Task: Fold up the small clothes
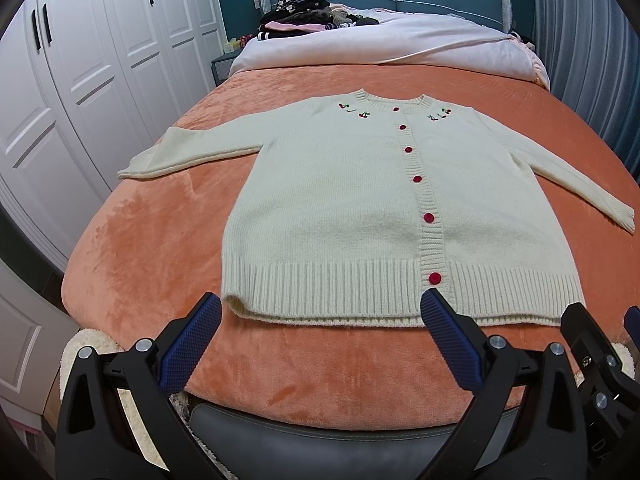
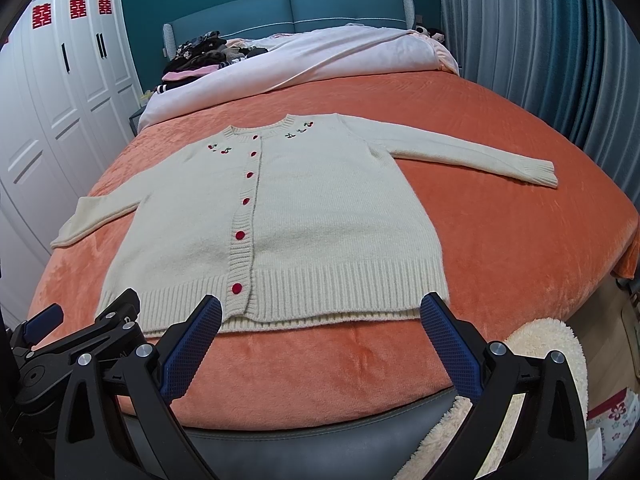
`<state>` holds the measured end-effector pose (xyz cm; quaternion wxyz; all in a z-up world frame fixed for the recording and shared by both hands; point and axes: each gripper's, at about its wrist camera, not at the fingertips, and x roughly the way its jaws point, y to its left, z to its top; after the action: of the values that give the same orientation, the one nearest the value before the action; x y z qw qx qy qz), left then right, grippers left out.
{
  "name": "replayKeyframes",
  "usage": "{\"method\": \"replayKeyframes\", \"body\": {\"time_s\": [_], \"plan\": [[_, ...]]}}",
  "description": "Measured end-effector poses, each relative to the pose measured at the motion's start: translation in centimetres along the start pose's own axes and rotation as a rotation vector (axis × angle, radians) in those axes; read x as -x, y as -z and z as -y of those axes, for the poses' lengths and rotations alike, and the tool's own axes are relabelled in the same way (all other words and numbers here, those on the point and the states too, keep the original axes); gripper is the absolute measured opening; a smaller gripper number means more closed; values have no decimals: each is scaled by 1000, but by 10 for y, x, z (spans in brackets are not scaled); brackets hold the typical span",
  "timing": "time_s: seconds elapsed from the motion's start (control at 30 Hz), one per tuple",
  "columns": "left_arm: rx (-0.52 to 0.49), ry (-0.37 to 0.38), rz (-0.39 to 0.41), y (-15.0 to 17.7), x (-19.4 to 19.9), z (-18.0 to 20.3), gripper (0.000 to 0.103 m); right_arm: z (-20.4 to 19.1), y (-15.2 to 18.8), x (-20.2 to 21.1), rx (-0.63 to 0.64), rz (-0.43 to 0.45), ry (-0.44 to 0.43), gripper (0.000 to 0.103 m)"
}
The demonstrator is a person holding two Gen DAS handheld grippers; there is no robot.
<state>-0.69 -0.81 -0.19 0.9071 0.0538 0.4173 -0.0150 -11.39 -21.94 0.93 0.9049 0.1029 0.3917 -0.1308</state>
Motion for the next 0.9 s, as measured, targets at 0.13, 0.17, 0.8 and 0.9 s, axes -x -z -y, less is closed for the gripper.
{"method": "replayKeyframes", "body": {"time_s": [0.13,0.17,0.8,0.9], "plan": [[-1,0,0,0,0,0,97,0,0,-1,-1,0,0,98],[-2,0,0,0,0,0,97,0,0,0,-1,0,-1,98],[-3,-4,-1,1,0,-1,97,3,0,-1,-8,-4,0,98],[-2,-2,-5,2,-1,0,97,4,1,-3,-8,-7,0,98]]}}
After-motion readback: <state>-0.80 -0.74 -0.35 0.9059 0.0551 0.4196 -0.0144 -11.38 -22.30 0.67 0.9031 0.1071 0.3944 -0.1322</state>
